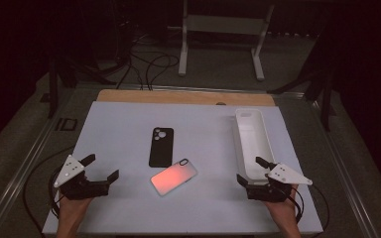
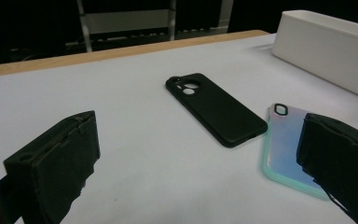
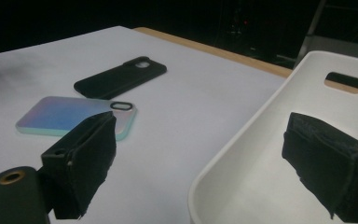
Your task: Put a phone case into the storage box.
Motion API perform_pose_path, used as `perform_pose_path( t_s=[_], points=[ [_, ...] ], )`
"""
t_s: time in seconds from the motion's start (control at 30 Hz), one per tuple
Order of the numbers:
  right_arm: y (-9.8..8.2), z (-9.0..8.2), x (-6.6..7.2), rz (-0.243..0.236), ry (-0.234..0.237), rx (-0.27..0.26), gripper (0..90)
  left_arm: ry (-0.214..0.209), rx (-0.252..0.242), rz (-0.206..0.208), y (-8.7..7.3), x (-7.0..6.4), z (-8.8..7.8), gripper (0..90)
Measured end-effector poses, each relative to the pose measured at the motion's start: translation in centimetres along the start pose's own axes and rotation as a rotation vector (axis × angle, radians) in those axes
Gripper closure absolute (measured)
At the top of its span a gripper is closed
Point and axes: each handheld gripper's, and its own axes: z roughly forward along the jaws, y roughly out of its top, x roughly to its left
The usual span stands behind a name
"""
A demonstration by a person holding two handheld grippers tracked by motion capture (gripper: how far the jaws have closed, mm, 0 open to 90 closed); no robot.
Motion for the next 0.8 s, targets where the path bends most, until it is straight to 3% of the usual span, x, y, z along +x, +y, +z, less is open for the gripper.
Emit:
perform_pose_path(
  t_s=[0.5,0.6,0.8],
  points=[
    [-0.4,0.4,0.4,-0.009,0.004,0.02,10.0,0.01,0.006,0.025,0.4,-0.4,-0.1,0.0],
    [-0.3,0.4,0.4,-0.008,-0.007,0.023,10.0,0.03,0.014,0.032,0.6,-0.6,-0.1,0.0],
    [0.5,0.7,0.6,-0.009,0.014,0.016,10.0,0.025,0.007,0.028,1.4,-1.1,0.1,0.0]
  ],
)
